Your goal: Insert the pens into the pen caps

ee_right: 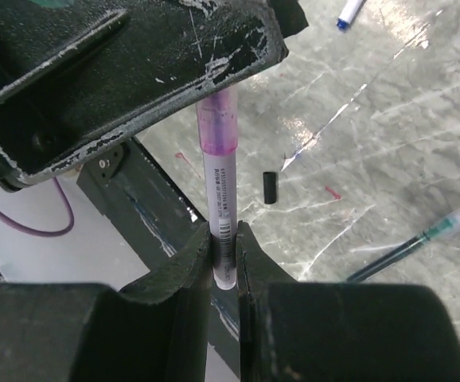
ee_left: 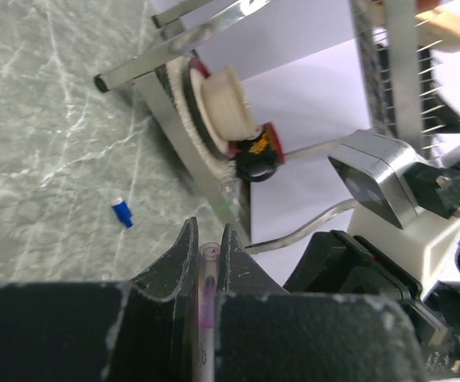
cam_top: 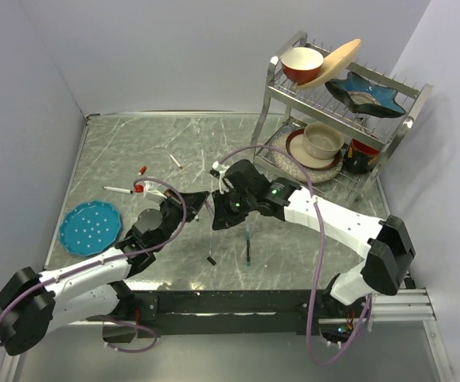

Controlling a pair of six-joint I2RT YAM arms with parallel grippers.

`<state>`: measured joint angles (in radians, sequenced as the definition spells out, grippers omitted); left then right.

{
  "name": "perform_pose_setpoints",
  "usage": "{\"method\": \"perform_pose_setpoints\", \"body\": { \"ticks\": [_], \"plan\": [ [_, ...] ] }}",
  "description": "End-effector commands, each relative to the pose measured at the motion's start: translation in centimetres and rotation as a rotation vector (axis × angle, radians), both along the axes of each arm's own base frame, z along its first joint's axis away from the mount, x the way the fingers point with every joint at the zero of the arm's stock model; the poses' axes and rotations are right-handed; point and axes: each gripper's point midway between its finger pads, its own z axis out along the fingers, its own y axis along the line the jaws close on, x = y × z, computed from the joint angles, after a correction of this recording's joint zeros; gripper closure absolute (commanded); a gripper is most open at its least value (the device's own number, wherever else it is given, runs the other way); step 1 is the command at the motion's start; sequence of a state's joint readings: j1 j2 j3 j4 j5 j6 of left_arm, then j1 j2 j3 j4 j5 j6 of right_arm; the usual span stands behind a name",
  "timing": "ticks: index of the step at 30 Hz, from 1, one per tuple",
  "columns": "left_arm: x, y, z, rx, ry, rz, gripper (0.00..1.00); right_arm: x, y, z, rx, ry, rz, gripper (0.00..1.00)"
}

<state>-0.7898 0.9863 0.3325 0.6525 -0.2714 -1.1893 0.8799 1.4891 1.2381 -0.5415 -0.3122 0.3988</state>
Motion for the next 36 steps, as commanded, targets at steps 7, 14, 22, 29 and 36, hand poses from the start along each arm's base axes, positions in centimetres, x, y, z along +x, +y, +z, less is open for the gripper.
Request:
{"method": "perform_pose_setpoints", "body": {
  "ticks": [7, 14, 22, 29, 36],
  "plan": [
    [-2.5, -4.0, -1.0, 0.329, 0.140, -0.311, 0.99, 4.9, -1.9, 7.9, 0.354, -0.405, -0.192, 0.66],
    [-0.1, -4.3, -2.3, 0.402, 0.165, -0.285, 0.99, -0.6, -6.5, 3.0, 0.342, -0.308, -0.184, 0.41],
    [1.1, -7.7, -7.9, 0.427, 0.276, -0.372, 0.99, -2.9, -8.7, 1.3, 0.391, -0.285, -0.221, 0.37],
    [1.0, -8.7, -12.8, 0.503, 0.396, -0.341, 0.99, -1.9, -8.9, 1.1, 0.380, -0.273, -0.292, 0.37],
    [-0.3, -9.9, -15.8, 0.505, 0.469, -0.366, 0.91, -1.4, -10.2, 2.4, 0.395, -0.333, -0.354, 0.37]
  ]
}}
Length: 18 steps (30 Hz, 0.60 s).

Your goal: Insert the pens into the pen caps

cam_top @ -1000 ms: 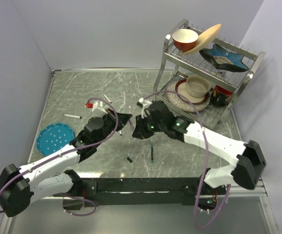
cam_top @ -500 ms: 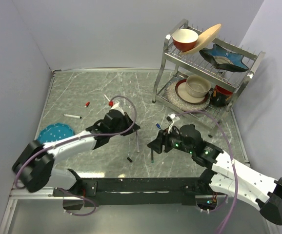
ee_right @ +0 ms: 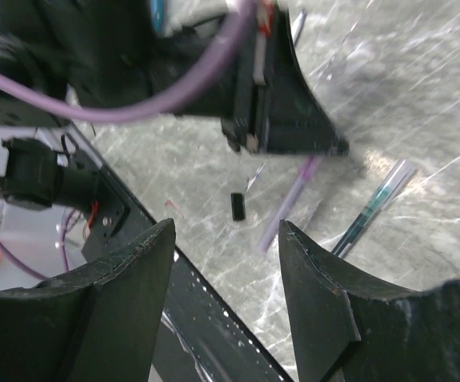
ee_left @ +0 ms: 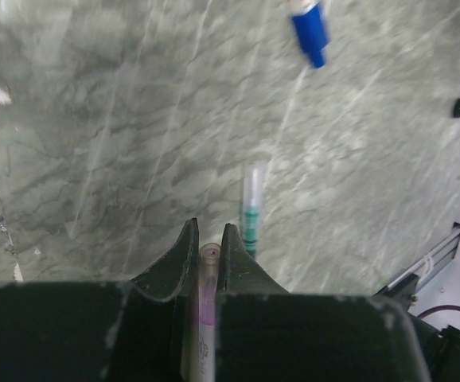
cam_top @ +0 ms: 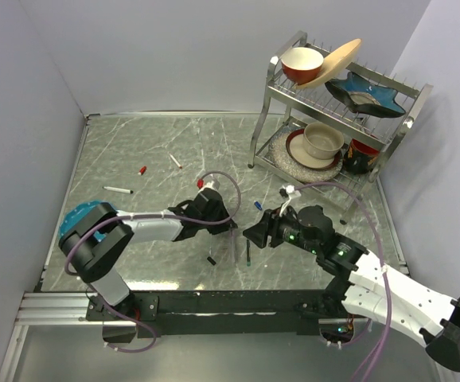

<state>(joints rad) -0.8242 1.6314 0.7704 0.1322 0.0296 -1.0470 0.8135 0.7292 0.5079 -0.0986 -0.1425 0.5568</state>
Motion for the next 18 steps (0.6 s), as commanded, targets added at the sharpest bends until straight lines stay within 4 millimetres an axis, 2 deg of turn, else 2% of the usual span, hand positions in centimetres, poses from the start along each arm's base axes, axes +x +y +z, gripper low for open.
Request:
{"method": "perform_pose_setpoints", "body": {
  "ticks": [1, 7, 8, 12, 13, 15, 16, 17, 18],
  "plan": [
    [0.6, -1.8, 0.7, -0.044, -0.017, 0.006, 0.88, 1.0, -0.8, 2.1, 0.039, -0.067, -0.070, 0.38],
    [-0.2, -2.2, -0.8, 0.002, 0.031, 0.009, 0.77, 0.9, -1.1, 2.6, 0.046, -0.078, -0.078, 0.38],
    [-0.3, -2.1, -0.6, -0.001, 0.032, 0.011, 0.75, 0.8, -1.2, 3.0, 0.052, -0.088, -0.077, 0.38],
    [0.3, -0.9, 0.1, 0.031, 0.005, 0.067, 0.56, 0.7, -1.6, 3.5, 0.062, -0.099, -0.089, 0.38],
    [0.5, -1.0, 1.0, 0.025, -0.010, 0.072, 0.53, 0.5, -1.6, 3.8, 0.072, -0.104, -0.081, 0.38],
    [0.8, 0.4, 1.2, 0.093, -0.011, 0.112, 0.47, 0.3, -1.6, 4.1, 0.079, -0.103, -0.071, 0.38],
    [1.7, 0.4, 3.0, 0.087, -0.039, 0.138, 0.45, -0.1, -1.5, 4.5, 0.092, -0.104, -0.055, 0.38],
    [2.7, 2.0, 3.4, 0.140, -0.067, 0.211, 0.43, -0.2, -1.5, 4.9, 0.101, -0.106, -0.051, 0.38],
    [2.9, 3.9, 3.3, 0.200, -0.042, 0.269, 0.43, -0.4, -1.5, 5.0, 0.105, -0.106, -0.047, 0.38]
  ]
}}
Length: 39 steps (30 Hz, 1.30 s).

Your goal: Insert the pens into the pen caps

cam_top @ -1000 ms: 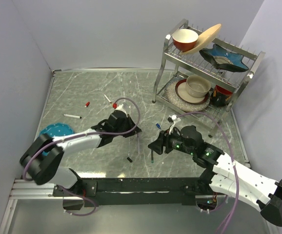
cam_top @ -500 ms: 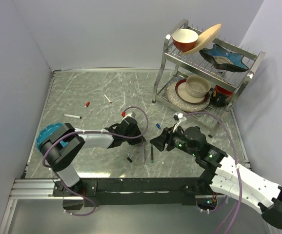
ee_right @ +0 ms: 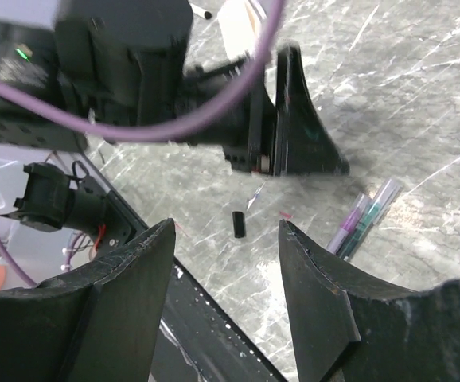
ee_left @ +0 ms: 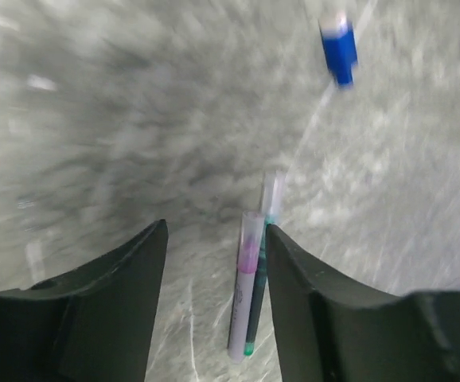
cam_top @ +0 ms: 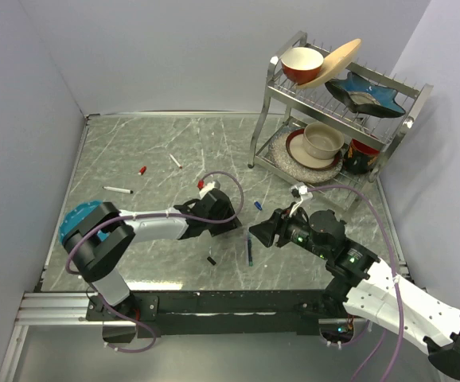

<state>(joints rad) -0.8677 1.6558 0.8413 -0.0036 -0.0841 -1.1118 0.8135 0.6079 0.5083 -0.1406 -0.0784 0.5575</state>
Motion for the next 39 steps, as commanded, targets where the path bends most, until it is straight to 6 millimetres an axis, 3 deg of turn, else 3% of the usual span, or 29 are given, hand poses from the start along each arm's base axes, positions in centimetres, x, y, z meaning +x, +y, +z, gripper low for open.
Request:
{"method": "perform_pose_setpoints", "body": {
  "ticks": [1, 2, 3, 5, 6, 9, 10, 12, 15, 18, 31, 33, 34, 39],
  "plan": [
    [3.9, 4.7, 5.9, 0.127, -0.107, 0.237, 0.43, -0.6, 0.0, 3.2, 0.069, -0.050, 0.019, 0.38],
    [4.5, 6.0, 6.7, 0.151, -0.112, 0.290, 0.43, -0.7, -0.1, 3.3, 0.073, -0.053, 0.022, 0.38],
    [6.0, 8.6, 7.5, 0.181, -0.129, 0.413, 0.43, -0.8, -0.2, 3.4, 0.077, -0.057, 0.022, 0.38],
    [6.4, 11.8, 9.3, 0.220, -0.116, 0.526, 0.42, -1.0, -0.5, 3.6, 0.086, -0.068, 0.019, 0.38],
    [7.3, 14.6, 9.9, 0.248, -0.124, 0.621, 0.43, -1.1, -0.6, 3.6, 0.085, -0.069, 0.020, 0.38],
    [7.9, 20.1, 12.1, 0.264, -0.105, 0.812, 0.45, -1.2, -0.7, 3.6, 0.091, -0.074, 0.023, 0.38],
    [8.3, 21.5, 13.3, 0.252, -0.122, 0.864, 0.45, -1.3, -0.7, 3.6, 0.094, -0.077, 0.024, 0.38],
    [8.6, 24.8, 13.9, 0.268, -0.107, 0.960, 0.45, -1.4, -0.5, 3.7, 0.099, -0.081, 0.033, 0.39],
    [9.4, 27.8, 14.8, 0.267, -0.091, 1.038, 0.45, -1.3, -0.4, 3.8, 0.093, -0.084, 0.040, 0.39],
    [10.2, 30.4, 14.1, 0.281, -0.037, 1.101, 0.47, -1.2, -0.5, 3.8, 0.079, -0.093, 0.038, 0.39],
    [13.2, 37.5, 4.5, 0.465, 0.350, 1.253, 0.62, -0.4, -1.1, 3.6, 0.026, -0.133, 0.003, 0.39],
    [13.5, 37.7, 3.7, 0.506, 0.380, 1.229, 0.66, -0.3, -1.2, 3.7, 0.021, -0.138, -0.001, 0.39],
    [14.0, 38.8, 3.2, 0.528, 0.391, 1.250, 0.67, -0.3, -1.2, 3.7, 0.019, -0.138, -0.001, 0.39],
    [15.1, 40.5, 2.5, 0.574, 0.373, 1.265, 0.65, -0.2, -1.2, 3.6, 0.016, -0.142, -0.003, 0.39]
  ]
}}
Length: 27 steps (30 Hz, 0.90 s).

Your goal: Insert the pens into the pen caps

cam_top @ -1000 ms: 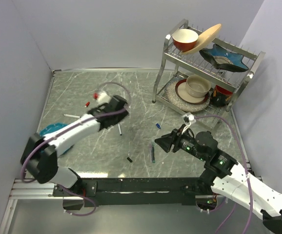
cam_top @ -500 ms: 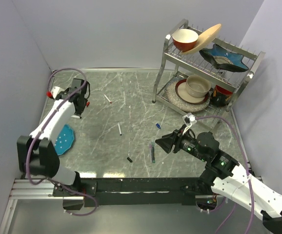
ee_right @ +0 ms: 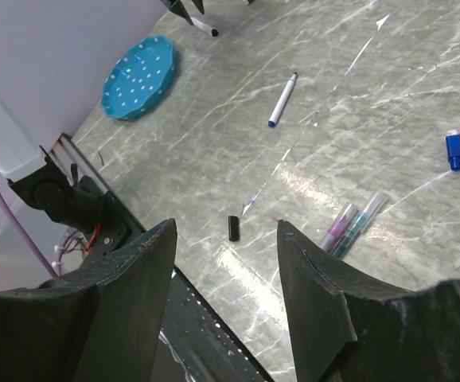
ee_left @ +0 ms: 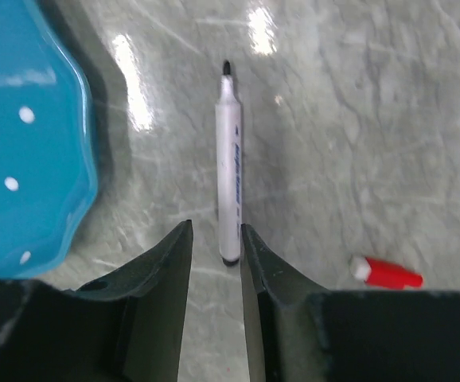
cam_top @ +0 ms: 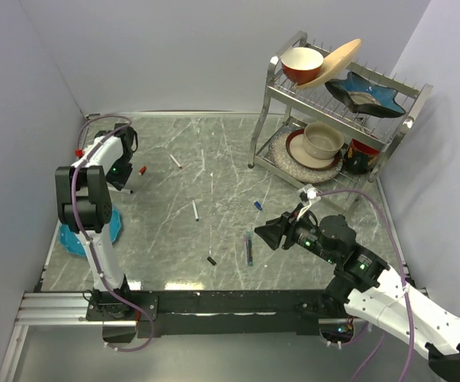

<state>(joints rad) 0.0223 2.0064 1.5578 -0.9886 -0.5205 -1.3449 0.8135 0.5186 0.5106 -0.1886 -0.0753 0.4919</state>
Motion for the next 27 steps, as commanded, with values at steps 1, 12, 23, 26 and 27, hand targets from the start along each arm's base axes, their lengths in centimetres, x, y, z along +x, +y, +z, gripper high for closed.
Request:
{"method": "perform_pose_setpoints", "body": {
  "ticks": [1, 12, 23, 26, 27],
  "plan": [
    [0.1, 1.7, 1.0, 0.047, 0.019, 0.010, 0.65, 0.5, 0.0, 2.5, 0.026, -0.064, -0.012, 0.39],
    [0.8, 3.5, -2.7, -0.016, 0.054, 0.005, 0.66, 1.3, 0.4, 2.1, 0.001, -0.069, -0.021, 0.39],
    [0.9, 3.9, -4.8, -0.081, 0.038, -0.027, 0.72, 1.1, 0.3, 3.0, 0.018, -0.086, -0.019, 0.39],
    [0.3, 3.6, -5.3, -0.094, 0.043, -0.037, 0.84, 1.1, 0.2, 3.2, 0.025, -0.086, -0.022, 0.39],
    [0.3, 3.4, -5.2, -0.101, 0.035, -0.042, 0.88, 1.0, 0.3, 3.2, 0.027, -0.085, -0.018, 0.39]
  ]
}}
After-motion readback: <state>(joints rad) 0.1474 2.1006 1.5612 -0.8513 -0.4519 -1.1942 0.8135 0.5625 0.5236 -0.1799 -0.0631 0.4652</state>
